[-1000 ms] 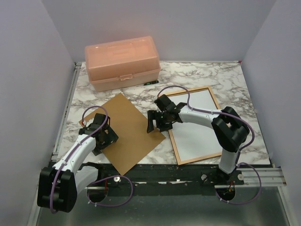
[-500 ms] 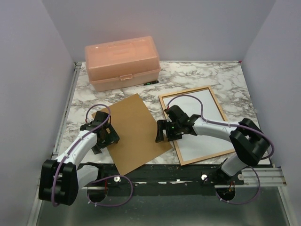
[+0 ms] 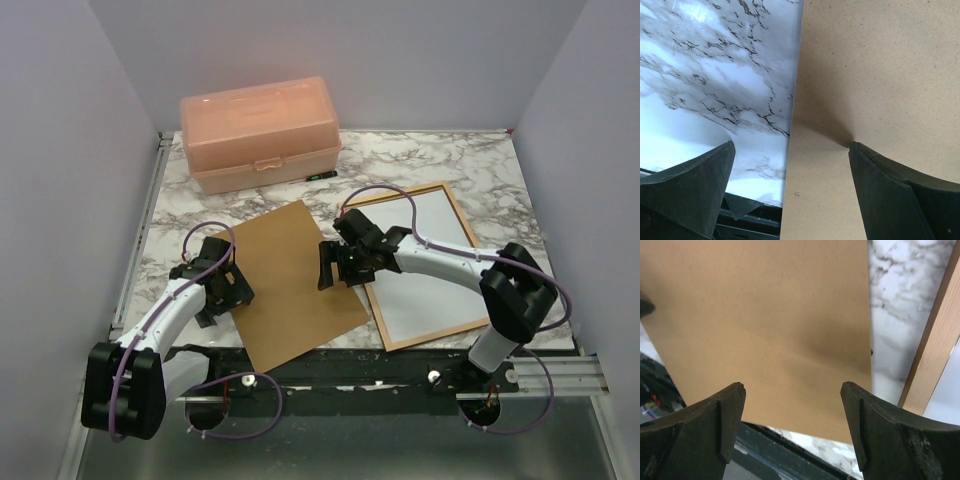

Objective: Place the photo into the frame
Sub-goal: Adjust the photo frame item at the center of the board, then move the photo frame item to the center of the board.

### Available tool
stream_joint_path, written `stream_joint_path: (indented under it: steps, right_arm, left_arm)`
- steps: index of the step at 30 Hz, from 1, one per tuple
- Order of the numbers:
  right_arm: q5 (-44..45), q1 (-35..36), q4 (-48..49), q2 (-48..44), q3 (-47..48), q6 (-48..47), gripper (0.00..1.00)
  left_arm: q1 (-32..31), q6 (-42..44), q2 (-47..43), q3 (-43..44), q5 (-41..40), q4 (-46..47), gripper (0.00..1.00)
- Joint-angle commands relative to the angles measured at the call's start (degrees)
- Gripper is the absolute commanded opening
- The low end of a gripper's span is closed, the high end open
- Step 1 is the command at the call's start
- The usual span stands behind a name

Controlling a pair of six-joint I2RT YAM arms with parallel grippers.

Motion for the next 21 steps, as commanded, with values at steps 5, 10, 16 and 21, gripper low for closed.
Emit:
stream_joint_path:
  steps: [5, 10, 16, 21]
  right_arm:
    - [7.00, -2.70, -2.19, 7.88, 4.87, -1.35, 0.86]
    - [7.18, -4.56, -1.76, 10.57, 6.03, -0.97, 0.86]
    - [5.48, -4.66, -1.45, 12.36, 6.73, -1.44, 0.86]
    - [1.27, -4.66, 0.43, 13.26, 5.20, -1.44, 0.86]
  left_arm:
    - [-0.33, -0.17, 0.89, -2.10, 5.22, 8.41, 0.97]
    - [-0.33, 0.64, 0.77, -2.25, 8.20, 9.61, 0.94]
    - [-0.34, 0.96, 1.55, -1.58, 10.27, 10.79, 0.90]
    - [-0.50, 0.00, 2.72, -3.04, 11.45, 12.32, 0.90]
